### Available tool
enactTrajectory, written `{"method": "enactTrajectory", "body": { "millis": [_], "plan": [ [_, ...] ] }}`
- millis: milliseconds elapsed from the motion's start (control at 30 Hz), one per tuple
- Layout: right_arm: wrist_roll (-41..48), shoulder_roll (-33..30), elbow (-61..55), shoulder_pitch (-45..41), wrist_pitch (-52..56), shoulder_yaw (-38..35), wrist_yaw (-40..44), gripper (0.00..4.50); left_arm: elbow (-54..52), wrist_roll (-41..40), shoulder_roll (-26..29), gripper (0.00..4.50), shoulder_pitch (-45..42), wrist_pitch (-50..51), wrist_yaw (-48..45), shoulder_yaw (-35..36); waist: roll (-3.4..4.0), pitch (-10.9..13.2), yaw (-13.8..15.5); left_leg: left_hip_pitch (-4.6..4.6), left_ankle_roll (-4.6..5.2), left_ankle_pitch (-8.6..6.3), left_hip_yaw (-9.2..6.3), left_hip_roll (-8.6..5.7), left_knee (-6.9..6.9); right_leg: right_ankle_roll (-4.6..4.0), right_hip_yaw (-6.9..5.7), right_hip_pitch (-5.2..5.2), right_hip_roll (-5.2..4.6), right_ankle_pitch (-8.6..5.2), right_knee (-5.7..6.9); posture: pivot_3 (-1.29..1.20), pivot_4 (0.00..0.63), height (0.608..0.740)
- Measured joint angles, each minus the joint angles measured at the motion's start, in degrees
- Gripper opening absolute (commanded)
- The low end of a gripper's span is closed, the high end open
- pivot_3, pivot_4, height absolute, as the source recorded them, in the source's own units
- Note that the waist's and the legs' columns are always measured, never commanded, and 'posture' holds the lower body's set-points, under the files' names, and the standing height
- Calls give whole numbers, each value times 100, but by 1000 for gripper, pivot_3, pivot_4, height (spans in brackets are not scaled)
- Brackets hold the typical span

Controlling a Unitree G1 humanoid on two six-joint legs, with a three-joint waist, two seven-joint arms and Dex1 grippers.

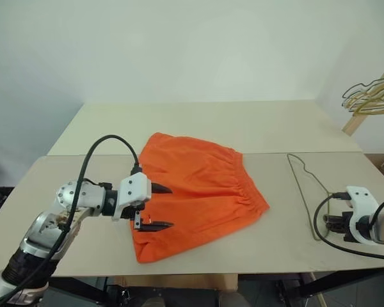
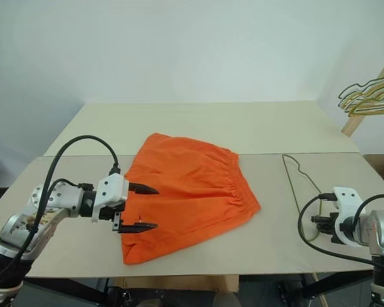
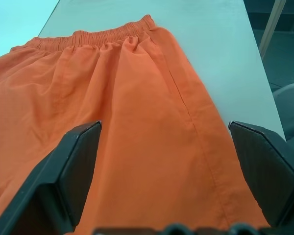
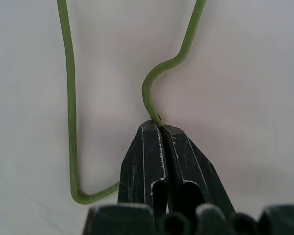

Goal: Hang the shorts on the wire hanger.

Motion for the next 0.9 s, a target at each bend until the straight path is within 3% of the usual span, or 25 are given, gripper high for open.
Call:
{"method": "enactTrajectory", "body": {
  "millis": [100,233,333,433,633,900],
  "plan": [
    [-146,164,-227,0,-279,-119,-285,19,111,4,1,4500,-126,-4,-16,0,10,9,-6,-1,0,0,2,-3,0,1,3,-2,-2,0,1,-146,38,740],
    [-494,282,-916,11,-1442,-187,-667,19,504,0,-100,4500,-566,44,95,53,32,21,-9,-3,0,0,3,-2,-2,3,4,-7,0,-1,2,-156,31,740],
    [-863,177,-1560,310,-2885,68,-652,19,896,-28,-522,4500,-1096,301,495,173,31,21,-3,-15,0,0,0,-2,0,5,-2,-11,-3,-2,-4,-163,20,740],
    [-1636,-346,-1886,934,-4971,730,-457,19,1307,-243,-962,4500,-1768,793,958,370,23,18,-2,-35,0,0,-4,-7,11,8,-13,-21,-10,-2,-7,-169,6,740],
    [-3155,-1037,-1119,1218,-8601,1302,-595,19,2164,-638,-961,4500,-2819,1197,724,620,20,13,-206,-33,-1,1,-3,-12,23,8,-11,-18,-15,-2,-1,-167,0,740],
    [-4527,-1129,86,103,-10765,1814,-1217,19,2793,-619,-1069,4500,-3398,1187,24,219,21,13,-439,-28,-1,1,-4,-13,28,8,-7,-8,-14,-2,0,-156,0,740]
  ]
}}
